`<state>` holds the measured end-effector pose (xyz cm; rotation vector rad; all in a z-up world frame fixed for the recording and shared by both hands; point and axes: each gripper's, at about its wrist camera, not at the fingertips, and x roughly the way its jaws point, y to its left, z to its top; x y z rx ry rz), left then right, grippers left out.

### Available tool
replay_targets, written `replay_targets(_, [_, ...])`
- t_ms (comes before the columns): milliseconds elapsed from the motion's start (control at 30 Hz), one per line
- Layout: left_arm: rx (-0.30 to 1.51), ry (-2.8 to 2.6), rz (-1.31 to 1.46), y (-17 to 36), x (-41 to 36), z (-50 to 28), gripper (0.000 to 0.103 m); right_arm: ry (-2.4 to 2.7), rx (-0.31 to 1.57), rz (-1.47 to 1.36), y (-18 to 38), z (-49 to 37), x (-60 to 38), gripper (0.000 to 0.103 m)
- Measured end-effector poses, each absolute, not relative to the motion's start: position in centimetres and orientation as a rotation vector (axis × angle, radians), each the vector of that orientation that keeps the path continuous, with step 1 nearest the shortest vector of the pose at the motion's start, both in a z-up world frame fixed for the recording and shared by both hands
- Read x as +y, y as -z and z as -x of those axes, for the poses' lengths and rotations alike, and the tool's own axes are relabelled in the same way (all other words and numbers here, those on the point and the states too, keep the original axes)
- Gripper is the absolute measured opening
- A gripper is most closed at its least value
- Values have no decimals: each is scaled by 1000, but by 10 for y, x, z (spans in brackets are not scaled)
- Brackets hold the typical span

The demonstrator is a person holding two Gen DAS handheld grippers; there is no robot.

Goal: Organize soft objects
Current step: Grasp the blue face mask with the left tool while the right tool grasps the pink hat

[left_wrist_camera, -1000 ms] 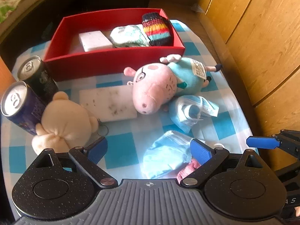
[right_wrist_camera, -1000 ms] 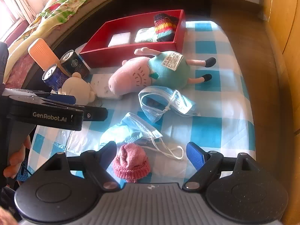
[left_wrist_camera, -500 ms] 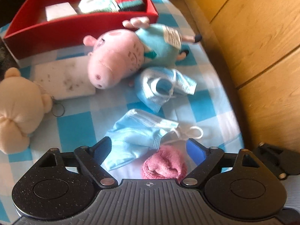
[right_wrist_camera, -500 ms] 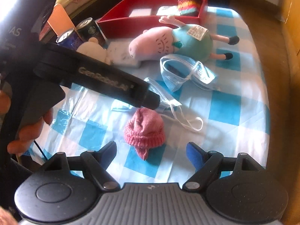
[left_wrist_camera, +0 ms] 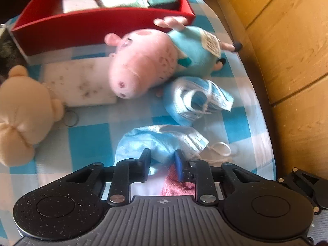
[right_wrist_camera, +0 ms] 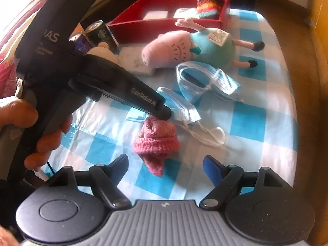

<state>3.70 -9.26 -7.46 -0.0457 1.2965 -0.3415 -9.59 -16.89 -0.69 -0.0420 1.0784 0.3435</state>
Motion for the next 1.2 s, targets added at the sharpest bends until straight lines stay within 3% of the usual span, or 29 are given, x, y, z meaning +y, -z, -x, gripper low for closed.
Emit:
replay_targets(467, [1220, 277, 166, 46, -34, -32, 17, -299, 1064, 128, 32, 66, -138, 58])
replay_targets(633, [1226, 272, 167, 46, -29, -34, 17, -277, 1097, 124, 39, 60, -136, 41])
replay_targets(667, [1225, 270, 162, 46, -30, -33, 17, -276, 1098, 125, 39, 60, -136, 32])
replay_targets(700, [1227, 272, 160, 46, -30, -33, 18, -272, 1102, 131, 39, 60, -135, 28])
replay_targets(1200, [1255, 267, 114, 53, -29, -23, 18, -270, 1093, -20, 17, 68, -166, 13])
